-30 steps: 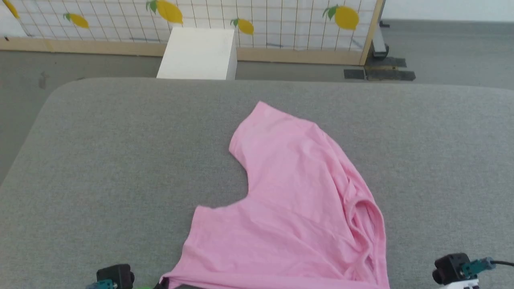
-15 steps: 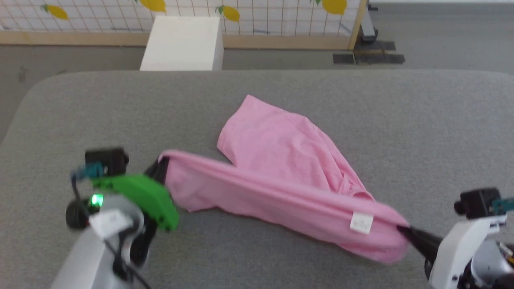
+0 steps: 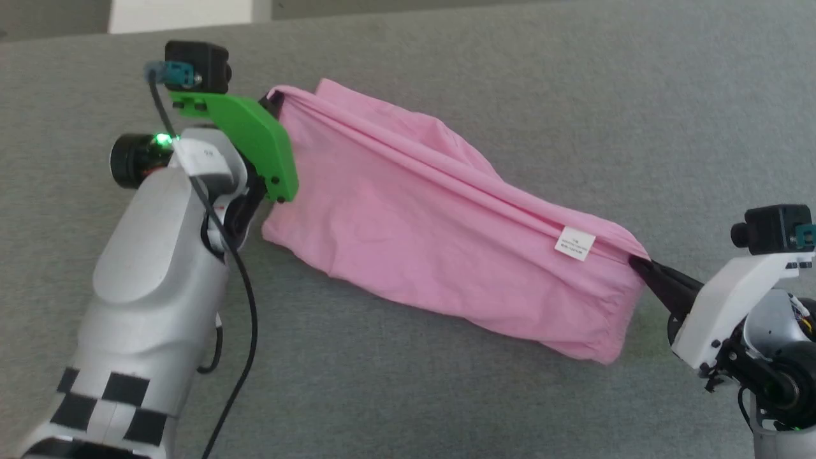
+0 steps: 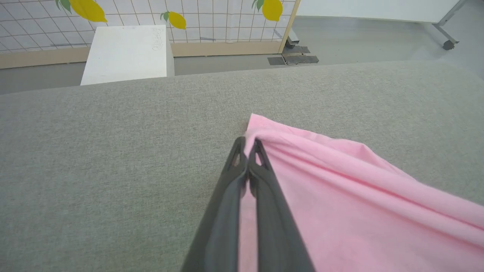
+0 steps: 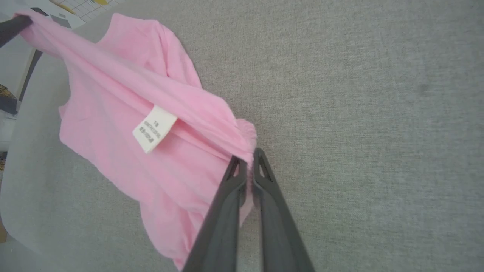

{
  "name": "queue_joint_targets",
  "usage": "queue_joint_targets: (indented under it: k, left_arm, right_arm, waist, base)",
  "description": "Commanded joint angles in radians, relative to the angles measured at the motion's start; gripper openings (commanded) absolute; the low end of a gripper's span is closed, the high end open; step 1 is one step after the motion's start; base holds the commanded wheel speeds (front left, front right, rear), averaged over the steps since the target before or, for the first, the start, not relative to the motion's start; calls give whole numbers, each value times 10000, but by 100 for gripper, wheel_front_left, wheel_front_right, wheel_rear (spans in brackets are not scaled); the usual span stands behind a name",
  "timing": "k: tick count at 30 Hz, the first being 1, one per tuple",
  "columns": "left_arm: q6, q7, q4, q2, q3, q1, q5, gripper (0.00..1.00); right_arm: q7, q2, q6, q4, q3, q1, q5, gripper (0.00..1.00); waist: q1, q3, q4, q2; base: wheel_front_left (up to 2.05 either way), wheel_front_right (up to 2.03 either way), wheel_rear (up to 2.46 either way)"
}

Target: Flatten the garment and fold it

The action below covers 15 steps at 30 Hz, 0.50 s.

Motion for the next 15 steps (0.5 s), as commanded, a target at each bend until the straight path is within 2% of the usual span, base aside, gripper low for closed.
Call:
queue_joint_targets:
  k: [1, 6, 12, 13, 14, 15]
  left_arm:
    - [-20, -56, 324, 129, 30, -410, 135, 0]
    - [-196, -240, 1208, 92, -123, -1171, 300, 0]
    - [-240, -450, 2114, 175, -199, -1728, 436, 0]
    - [-221, -486, 2202, 155, -194, -1773, 431, 0]
    - [-213, -535, 2309, 141, -190, -1826, 425, 0]
    - [-203, -592, 2393, 135, -180, -1864, 420, 40]
  right_arm:
    - [-95, -107, -21, 137, -36, -160, -74, 0]
    - [-351, -205, -21, 406, 231, -477, 5, 0]
    - [-698, -321, -21, 619, 1109, -783, 222, 0]
    - [-799, -308, -21, 615, 1188, -816, 299, 5]
    - [-910, -310, -21, 605, 1292, -846, 390, 38]
    - [-975, -335, -21, 593, 1391, -857, 456, 63]
  waist:
    - [0, 847, -794, -1]
    - [0, 1175, -1073, -1]
    - [0, 1424, -1302, -1]
    - [0, 1439, -1308, -1]
    - [0, 1453, -1309, -1]
    - [0, 1456, -1307, -1]
  base:
    - [0, 0, 0]
    - [0, 0, 0]
    - [0, 0, 0]
    - [0, 0, 0]
    - [0, 0, 0]
    - [0, 0, 0]
